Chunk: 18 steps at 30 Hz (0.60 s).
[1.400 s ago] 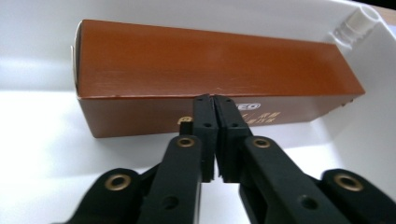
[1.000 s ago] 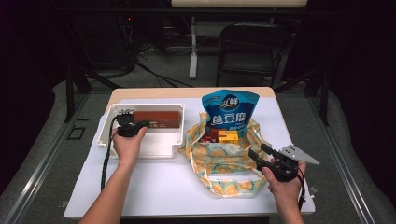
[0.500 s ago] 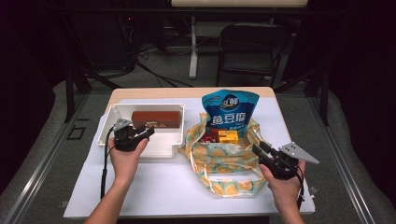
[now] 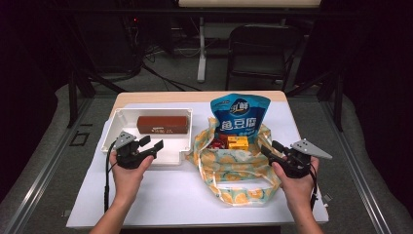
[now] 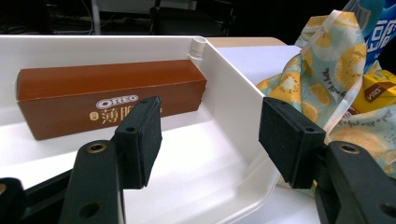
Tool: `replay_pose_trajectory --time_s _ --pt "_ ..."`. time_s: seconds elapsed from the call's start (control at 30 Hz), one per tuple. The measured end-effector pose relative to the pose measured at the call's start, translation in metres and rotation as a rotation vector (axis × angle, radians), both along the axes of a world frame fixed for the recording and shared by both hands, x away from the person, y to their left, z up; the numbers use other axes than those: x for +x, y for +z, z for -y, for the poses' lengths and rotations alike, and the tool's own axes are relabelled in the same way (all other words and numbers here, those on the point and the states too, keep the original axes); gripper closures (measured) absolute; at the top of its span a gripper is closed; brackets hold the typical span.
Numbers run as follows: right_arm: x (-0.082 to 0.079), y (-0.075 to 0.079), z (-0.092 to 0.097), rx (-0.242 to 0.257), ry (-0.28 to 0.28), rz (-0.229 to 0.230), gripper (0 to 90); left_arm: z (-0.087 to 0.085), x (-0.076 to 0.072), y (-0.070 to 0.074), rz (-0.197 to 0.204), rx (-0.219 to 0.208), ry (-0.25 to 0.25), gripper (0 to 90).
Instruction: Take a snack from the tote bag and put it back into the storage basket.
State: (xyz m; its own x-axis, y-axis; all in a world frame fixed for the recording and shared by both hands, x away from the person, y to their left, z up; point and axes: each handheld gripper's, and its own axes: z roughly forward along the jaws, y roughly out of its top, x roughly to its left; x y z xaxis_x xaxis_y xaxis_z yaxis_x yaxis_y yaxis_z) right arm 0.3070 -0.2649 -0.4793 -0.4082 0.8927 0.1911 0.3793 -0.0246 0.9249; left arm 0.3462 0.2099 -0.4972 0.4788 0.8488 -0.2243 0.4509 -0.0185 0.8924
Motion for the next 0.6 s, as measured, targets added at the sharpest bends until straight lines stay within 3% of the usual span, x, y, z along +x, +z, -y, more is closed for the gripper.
replay_pose_trajectory --time_s 0.23,0.43,0.6 --pt "0.015 0.013 -0.006 -0.026 0.002 0.033 45.4 0.0 -0.002 -0.002 -0.001 0.011 0.0 40.1" --pt "0.034 0.019 -0.007 -0.063 -0.003 0.034 43.3 0.0 -0.002 -0.005 -0.017 0.011 0.006 40.3" --pt "0.05 0.019 -0.006 -0.044 -0.009 0.03 42.3 -0.001 0.0 -0.009 -0.034 0.017 0.009 40.6"
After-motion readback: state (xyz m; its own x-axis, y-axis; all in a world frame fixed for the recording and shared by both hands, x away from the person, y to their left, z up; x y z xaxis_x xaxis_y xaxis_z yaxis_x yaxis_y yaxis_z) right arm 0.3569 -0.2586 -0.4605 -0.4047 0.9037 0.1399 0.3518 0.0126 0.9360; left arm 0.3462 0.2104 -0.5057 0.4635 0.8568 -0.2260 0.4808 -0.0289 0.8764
